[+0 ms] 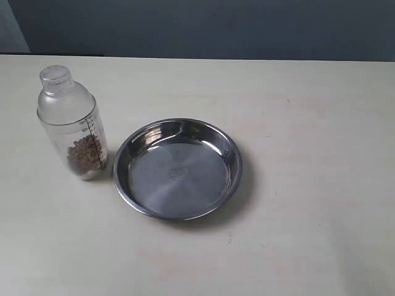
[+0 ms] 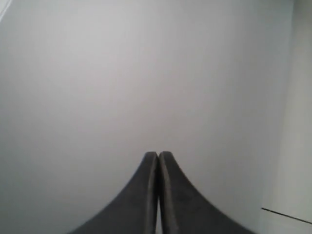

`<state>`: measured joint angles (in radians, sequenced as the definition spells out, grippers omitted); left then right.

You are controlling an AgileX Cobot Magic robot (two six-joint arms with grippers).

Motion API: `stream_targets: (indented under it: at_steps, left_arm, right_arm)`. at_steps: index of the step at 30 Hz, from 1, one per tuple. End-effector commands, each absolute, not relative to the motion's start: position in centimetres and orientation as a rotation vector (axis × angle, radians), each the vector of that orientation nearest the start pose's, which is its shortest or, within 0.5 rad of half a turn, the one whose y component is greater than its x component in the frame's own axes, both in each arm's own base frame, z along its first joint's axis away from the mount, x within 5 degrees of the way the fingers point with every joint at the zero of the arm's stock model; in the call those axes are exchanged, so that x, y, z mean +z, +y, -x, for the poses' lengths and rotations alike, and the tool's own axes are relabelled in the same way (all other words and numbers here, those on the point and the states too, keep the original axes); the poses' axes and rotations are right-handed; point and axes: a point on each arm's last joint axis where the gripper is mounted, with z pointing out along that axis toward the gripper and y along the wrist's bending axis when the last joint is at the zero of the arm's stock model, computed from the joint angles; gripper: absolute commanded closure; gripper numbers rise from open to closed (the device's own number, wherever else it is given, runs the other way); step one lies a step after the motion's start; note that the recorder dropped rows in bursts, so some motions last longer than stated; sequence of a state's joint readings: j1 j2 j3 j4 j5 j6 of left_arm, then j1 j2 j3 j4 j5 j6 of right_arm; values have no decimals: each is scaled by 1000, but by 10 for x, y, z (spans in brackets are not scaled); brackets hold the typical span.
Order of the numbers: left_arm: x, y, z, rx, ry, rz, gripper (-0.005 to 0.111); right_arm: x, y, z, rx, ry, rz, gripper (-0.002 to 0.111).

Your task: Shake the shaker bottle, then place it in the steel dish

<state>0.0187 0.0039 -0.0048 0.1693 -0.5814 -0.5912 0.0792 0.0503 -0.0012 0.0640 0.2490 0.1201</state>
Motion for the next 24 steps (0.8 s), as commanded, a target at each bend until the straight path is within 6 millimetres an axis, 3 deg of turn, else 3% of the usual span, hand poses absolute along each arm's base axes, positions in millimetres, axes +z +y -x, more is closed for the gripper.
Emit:
stream_targets:
  at_steps: [1, 5, 7, 9, 13, 18, 22, 24]
  left_arm:
    - [266, -13, -33, -523, 854, 83, 106]
    - [263, -12, -35, -521, 892, 107, 106]
    - [258, -9, -40, -577, 969, 205, 106]
    - [267, -7, -43, -523, 1066, 224, 106]
    - [323, -13, -51, -236, 1128, -22, 106]
    - [393, -12, -89, -81, 1153, -111, 106]
    - [421, -9, -133, -47, 1219, -114, 106]
    - [423, -7, -155, -66, 1286, -67, 106]
  right_arm:
    - [189, 6, -59, 201, 1775, -75, 109]
    - [189, 6, -59, 201, 1775, -75, 109]
    - [189, 6, -59, 201, 1775, -75, 109]
    - [189, 6, -59, 201, 1773, -75, 109]
    - [189, 6, -59, 201, 1773, -75, 109]
    - [189, 6, -59, 201, 1773, -75, 109]
    - [189, 6, -59, 201, 1773, -75, 109]
    - [189, 6, -59, 201, 1773, -75, 109]
